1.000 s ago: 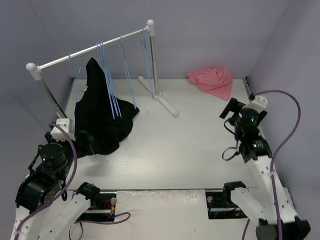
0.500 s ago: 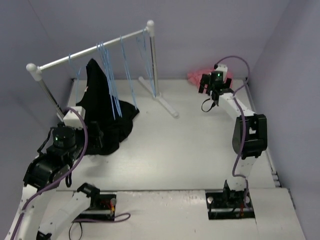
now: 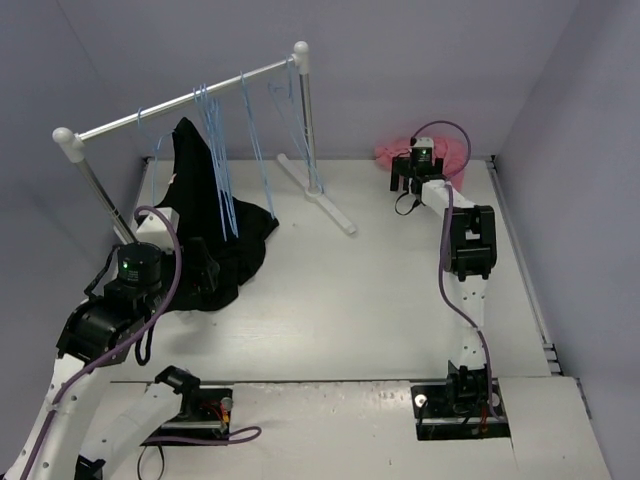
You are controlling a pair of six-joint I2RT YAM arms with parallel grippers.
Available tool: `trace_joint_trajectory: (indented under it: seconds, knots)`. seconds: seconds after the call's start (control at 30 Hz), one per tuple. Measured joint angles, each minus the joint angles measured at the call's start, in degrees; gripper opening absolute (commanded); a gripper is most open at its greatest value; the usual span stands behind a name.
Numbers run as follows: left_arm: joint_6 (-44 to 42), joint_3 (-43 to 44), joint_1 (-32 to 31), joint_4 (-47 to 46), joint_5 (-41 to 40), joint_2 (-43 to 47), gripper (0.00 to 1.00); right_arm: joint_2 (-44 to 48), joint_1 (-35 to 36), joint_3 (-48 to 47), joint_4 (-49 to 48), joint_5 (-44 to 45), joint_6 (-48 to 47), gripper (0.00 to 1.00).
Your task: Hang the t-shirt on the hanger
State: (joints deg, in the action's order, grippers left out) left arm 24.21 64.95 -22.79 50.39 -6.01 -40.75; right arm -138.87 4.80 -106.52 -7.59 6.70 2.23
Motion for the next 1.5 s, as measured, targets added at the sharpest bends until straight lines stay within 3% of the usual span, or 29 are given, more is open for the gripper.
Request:
trace_joint_trajectory:
  seconds: [0.13,0.23,0.4,0.47,0.5,0.53,0.67,0.8,1.0,1.13,1.33,1.37,1.4,1.47,1.5]
  knots:
    - [0.5,0.0,0.0,0.0,0.0,0.6,0.77,-2.5,-0.3,-3.6,-0.3,-0.2,-0.4,0.99]
    - [0.6,0.0,0.0,0.2,0.1,1.0,0.77,-4.3,-0.7,-6.1,-0.7,-0.7,-0.4,0.87]
    - [0.6,0.0,0.0,0.9,0.2,1.2,0.77,-6.4,-1.1,-8.9,-1.5,-1.6,-0.3,0.37]
    - [0.6,0.0,0.0,0.9,0.3,1.2,0.77,-6.8,-1.3,-9.1,-1.7,-1.7,-0.2,0.1]
    - [0.6,0.0,0.0,0.9,0.4,1.1,0.77,-6.8,-1.4,-9.1,-1.8,-1.7,-0.4,0.01]
    - [0.6,0.0,0.0,0.9,0.5,1.1,0.77,-6.9,-1.4,-9.1,-1.9,-1.7,-0.6,0.0]
    - [0.5,0.9,0.0,1.5,1.5,0.5,0.77,-4.1,-1.4,-4.6,-2.7,-1.7,-0.8,0.0]
    - [-0.1,3.5,0.0,1.9,3.0,-1.3,0.77,5.7,-0.8,6.8,0.9,-2.3,-0.8,0.0]
    - [-1.8,8.2,0.0,1.8,5.7,-5.1,0.77,33.3,3.3,22.3,7.2,-4.2,2.3,0.0]
    - [-2.7,10.1,-0.1,1.8,8.6,-6.8,0.77,54.3,9.2,31.9,4.5,-8.7,7.1,0.0]
    - [-2.7,10.3,-0.7,1.4,13.8,-7.6,0.77,78.0,16.5,58.2,5.6,-12.6,17.6,0.02]
    - [-2.6,10.2,-0.9,1.2,14.8,-7.7,0.77,80.1,17.2,62.3,7.8,-12.8,19.8,0.08]
    - [-2.5,10.2,-1.2,1.0,15.6,-7.9,0.77,81.8,17.9,65.7,10.2,-12.8,21.9,0.21]
    - [-2.5,10.1,-1.8,0.4,17.0,-8.3,0.77,84.8,19.2,71.0,15.4,-12.7,25.8,0.58]
    - [-2.5,9.8,-2.2,-0.1,17.6,-8.5,0.77,86.5,19.8,72.6,18.0,-12.6,27.7,0.66]
